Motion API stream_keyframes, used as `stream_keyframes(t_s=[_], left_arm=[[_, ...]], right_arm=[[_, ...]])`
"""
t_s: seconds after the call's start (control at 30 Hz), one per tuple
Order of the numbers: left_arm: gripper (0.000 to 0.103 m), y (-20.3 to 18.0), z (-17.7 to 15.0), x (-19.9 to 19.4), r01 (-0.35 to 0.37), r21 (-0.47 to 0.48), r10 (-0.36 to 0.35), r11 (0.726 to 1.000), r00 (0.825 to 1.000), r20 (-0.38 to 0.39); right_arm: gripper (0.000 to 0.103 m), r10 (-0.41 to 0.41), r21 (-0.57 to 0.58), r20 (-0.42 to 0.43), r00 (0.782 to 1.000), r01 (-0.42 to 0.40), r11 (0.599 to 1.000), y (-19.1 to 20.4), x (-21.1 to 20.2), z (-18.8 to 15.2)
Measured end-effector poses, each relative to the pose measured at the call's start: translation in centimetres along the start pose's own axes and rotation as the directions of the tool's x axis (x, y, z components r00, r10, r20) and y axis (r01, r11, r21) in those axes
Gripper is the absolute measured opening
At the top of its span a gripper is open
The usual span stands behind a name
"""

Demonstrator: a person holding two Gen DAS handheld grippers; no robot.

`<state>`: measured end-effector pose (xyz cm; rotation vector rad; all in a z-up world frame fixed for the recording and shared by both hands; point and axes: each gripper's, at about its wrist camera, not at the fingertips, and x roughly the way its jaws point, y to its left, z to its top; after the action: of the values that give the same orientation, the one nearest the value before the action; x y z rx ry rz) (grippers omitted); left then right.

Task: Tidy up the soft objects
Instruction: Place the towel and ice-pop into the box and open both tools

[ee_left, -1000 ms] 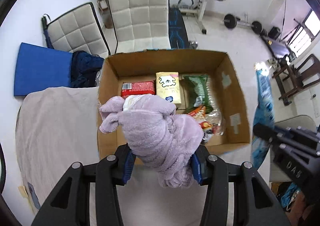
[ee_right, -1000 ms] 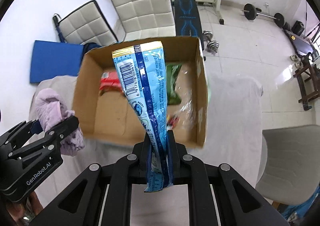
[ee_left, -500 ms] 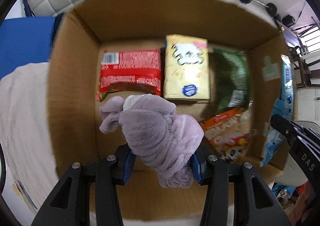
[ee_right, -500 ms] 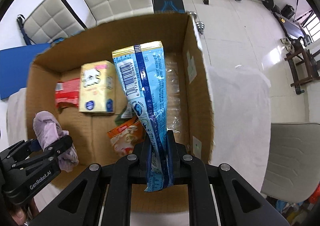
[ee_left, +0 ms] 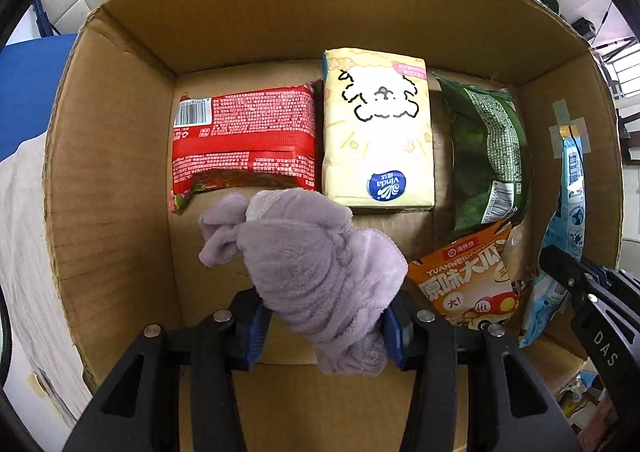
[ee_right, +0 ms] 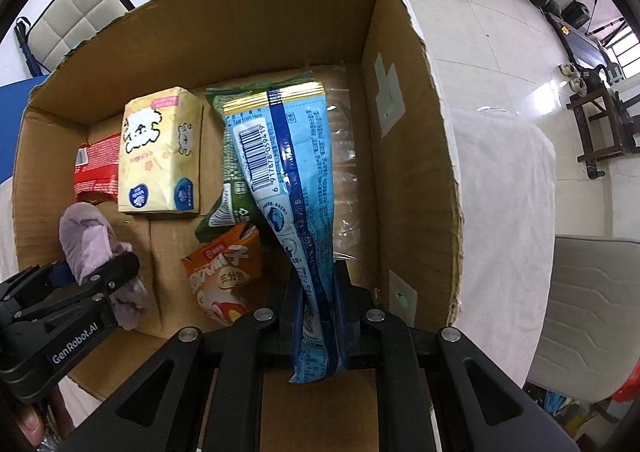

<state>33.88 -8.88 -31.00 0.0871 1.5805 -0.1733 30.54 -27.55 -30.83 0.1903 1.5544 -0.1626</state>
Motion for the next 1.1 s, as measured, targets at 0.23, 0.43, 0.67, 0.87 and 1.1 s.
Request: stream_keyframes(t_s=[0.23,0.43,0.67,0.87,1.1], left_arm=[[0.052,-0.7,0.2,-0.7,-0.035,-0.016,0.035,0.999,0.999,0.015],[0.059,-0.3,0.0,-1.7,0.002,-0.063,-0.001,0.998,1.000,0.018],[0.090,-0.1,-0.3,-3.8,-0.022,-0.075,0.027,0.997,0.998,0.063],[0.095,0.2,-1.0,-5.4,-0.042,-0.083,0.049,0.996,0.994,0.095],[0.095,1.1,-4.6,-8.8,-0.063,-0.083,0.077,0.995,0.981,0.176]], right_arm=[[0.016,0.008,0.019,-0.011,1.000,-0.008,1.000,-1.1,-0.1,0.3],[0.041,0.023,0.014,-0.023,0.999,-0.023,1.000,-1.5,-0.5,-0.1],[0.079,0.070,-0.012,-0.008,0.998,-0.070,0.997,-0.7,-2.2,-0.4],[0.102,0.053,-0.044,0.019,0.998,-0.052,0.998,0.6,-3.7,-0.9],[0.102,0.066,-0.063,0.064,0.996,-0.062,0.996,0.9,-6.7,-2.9]])
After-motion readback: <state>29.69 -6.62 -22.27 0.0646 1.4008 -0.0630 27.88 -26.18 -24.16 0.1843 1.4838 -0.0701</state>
